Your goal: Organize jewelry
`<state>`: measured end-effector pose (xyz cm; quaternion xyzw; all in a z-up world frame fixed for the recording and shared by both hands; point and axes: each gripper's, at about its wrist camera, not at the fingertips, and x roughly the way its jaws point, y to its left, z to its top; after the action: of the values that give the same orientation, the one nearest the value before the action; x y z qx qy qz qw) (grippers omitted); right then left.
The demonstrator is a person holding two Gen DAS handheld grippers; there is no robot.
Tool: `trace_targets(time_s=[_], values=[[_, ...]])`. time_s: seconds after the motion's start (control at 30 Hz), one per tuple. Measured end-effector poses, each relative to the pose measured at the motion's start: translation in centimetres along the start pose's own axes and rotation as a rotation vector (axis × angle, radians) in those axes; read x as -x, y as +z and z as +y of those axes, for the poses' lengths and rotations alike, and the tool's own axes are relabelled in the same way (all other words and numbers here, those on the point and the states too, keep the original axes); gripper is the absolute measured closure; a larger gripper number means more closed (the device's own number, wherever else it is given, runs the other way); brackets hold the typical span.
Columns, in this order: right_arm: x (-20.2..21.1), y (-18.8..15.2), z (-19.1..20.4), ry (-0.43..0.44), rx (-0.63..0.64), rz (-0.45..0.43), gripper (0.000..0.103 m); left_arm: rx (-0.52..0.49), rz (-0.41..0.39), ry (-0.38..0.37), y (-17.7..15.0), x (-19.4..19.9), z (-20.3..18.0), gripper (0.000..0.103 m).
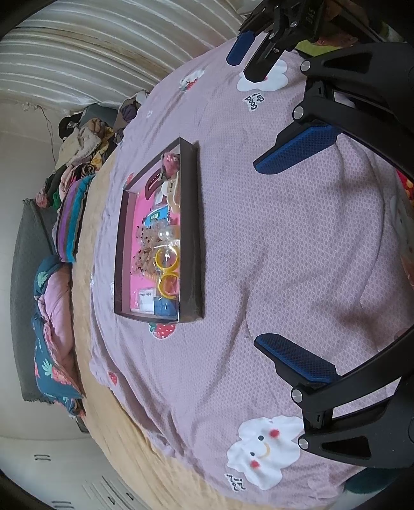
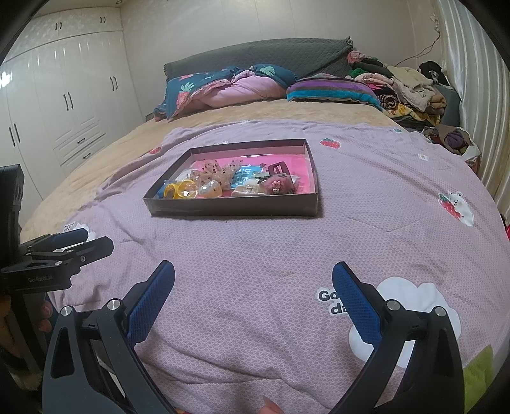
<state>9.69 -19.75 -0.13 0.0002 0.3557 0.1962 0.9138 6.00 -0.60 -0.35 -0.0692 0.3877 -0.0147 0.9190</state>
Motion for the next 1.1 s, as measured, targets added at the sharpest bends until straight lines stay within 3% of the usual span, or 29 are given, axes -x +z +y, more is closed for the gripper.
trace_targets(time_s=[1.1], values=[[-0.14,0.12,-0.27,-0.012,-0.004,0.000,0.004,-0.004,0.022,0.025,-0.36,-0.44,0.22,0.009]])
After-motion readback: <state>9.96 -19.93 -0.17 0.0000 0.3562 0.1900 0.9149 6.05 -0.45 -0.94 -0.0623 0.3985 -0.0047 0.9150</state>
